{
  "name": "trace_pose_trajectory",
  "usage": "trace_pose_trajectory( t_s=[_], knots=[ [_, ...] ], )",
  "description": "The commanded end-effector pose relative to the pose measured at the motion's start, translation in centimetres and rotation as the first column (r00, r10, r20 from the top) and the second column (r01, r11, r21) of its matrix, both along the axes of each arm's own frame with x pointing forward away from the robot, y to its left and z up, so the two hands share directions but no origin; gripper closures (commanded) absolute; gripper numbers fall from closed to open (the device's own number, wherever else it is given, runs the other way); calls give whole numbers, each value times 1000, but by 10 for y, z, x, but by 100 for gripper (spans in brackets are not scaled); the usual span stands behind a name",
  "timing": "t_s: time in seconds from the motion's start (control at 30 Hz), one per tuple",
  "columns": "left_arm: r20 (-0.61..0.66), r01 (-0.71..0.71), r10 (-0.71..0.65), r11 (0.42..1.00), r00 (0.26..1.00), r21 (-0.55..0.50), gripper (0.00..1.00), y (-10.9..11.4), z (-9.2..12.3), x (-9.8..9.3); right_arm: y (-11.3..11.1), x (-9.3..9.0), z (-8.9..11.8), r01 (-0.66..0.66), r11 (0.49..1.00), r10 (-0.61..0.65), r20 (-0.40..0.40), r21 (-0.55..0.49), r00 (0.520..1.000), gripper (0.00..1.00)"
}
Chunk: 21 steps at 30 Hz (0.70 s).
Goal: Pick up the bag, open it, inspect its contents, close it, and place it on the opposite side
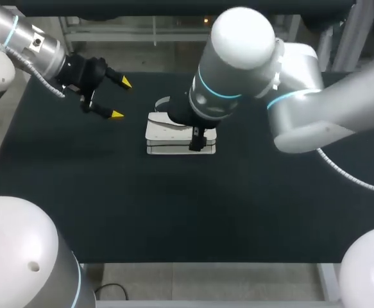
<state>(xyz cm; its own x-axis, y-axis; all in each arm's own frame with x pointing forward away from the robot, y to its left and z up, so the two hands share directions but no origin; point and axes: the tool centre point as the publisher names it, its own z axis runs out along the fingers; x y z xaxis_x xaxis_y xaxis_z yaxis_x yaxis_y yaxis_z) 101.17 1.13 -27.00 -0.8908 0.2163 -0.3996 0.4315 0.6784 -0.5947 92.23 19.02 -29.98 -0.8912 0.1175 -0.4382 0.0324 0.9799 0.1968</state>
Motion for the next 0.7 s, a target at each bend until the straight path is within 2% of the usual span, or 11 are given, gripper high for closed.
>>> trace_pose_trajectory(
  t_s=[0.03,0.17,0.2,0.3,0.37,0.5,0.7],
  knots=[
    [6,-3,3,1000,1000,-5,0,0,-1,-1,-6,-5,-6,-73,997,60,323,30,944,0],
    [6,-3,3,1000,1000,-5,0,0,-1,-1,-6,-5,-6,-73,997,60,323,30,944,0],
    [74,20,-22,1000,997,19,0,-13,-6,-3,-6,-5,-6,-73,997,60,323,30,944,0],
    [106,76,-75,997,992,1,0,-32,-16,-2,-4,-4,-7,-93,995,74,328,45,942,0],
    [139,77,-77,997,987,5,0,-38,-22,2,-3,-2,-14,-75,996,58,338,38,939,0],
    [196,102,-98,995,976,-11,0,-42,-25,3,-12,2,-29,-62,994,26,346,94,938,0],
    [219,120,-114,993,969,-13,0,-52,-21,4,-17,10,-45,-43,996,13,360,76,933,0]
  ],
)
